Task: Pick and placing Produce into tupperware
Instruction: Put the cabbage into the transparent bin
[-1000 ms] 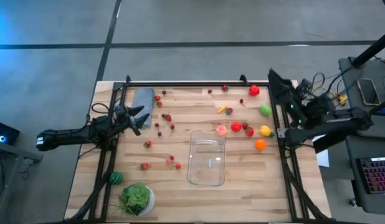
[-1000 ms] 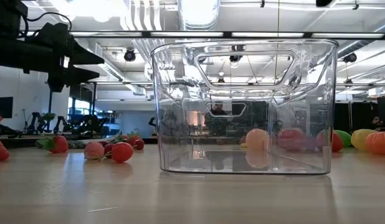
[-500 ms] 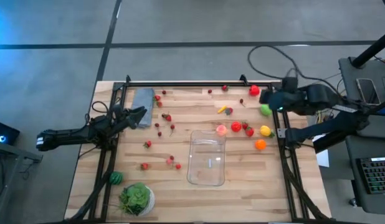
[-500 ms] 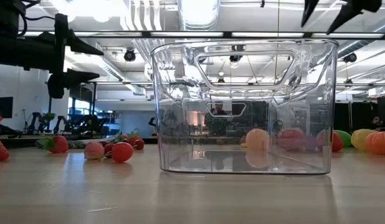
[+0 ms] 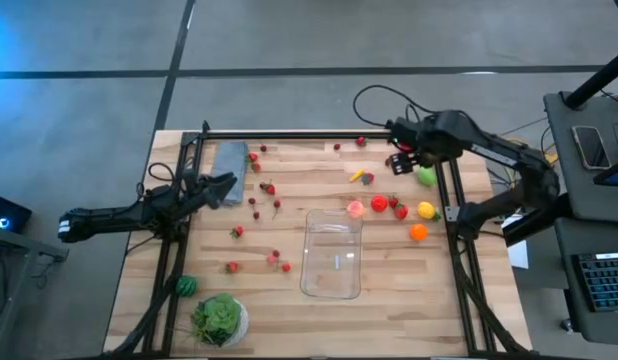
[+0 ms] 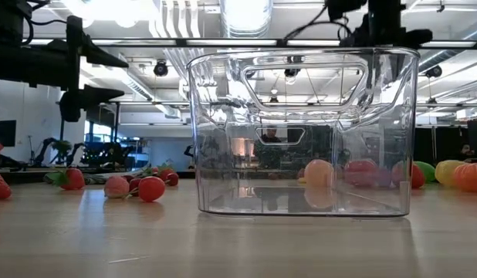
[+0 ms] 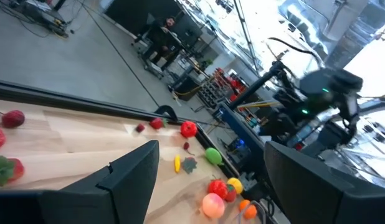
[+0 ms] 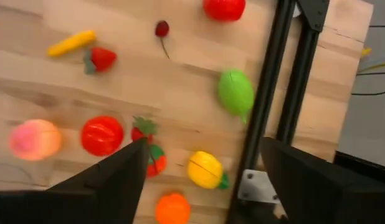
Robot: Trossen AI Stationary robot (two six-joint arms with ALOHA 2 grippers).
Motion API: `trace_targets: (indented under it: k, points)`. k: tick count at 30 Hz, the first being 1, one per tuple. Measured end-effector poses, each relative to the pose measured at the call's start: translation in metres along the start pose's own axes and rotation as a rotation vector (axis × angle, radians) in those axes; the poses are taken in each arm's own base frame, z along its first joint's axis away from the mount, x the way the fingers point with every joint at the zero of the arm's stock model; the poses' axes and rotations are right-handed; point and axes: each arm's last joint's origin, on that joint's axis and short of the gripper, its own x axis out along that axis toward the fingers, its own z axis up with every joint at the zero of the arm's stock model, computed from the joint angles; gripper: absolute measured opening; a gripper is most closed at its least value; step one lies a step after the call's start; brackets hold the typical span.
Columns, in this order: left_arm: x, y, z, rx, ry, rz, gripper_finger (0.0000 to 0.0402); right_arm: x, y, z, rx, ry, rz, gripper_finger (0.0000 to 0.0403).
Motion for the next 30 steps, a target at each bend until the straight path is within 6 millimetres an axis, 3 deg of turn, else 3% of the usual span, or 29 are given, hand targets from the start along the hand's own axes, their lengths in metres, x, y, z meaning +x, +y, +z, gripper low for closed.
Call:
trace_targets:
  k: [6,10,20,25,30]
  points:
    - [0.000,-0.001,-0.001,-0.002,0.024,-0.026,0.0277,0.018,-0.013,0.018,-0.014,0.085,-0.028,0.0202]
    - [0.000,-0.001,-0.001,-0.002,0.024,-0.026,0.0277,0.031,-0.019,0.025,-0.092,0.124,-0.064,0.0193]
    - [0.000,-0.001,-0.001,-0.001,0.025,-0.026,0.0277,0.067,-0.008,0.029,-0.312,0.185,-0.161,0.0277]
    - [0.000,-0.001,-0.001,-0.001,0.025,-0.026,0.0277,0.092,-0.004,0.035,-0.320,0.224,-0.189,0.0316]
    - [0.000,-0.001,-0.001,-0.003,0.025,-0.026,0.0277,0.123,-0.014,0.041,-0.277,0.362,-0.135,0.0325]
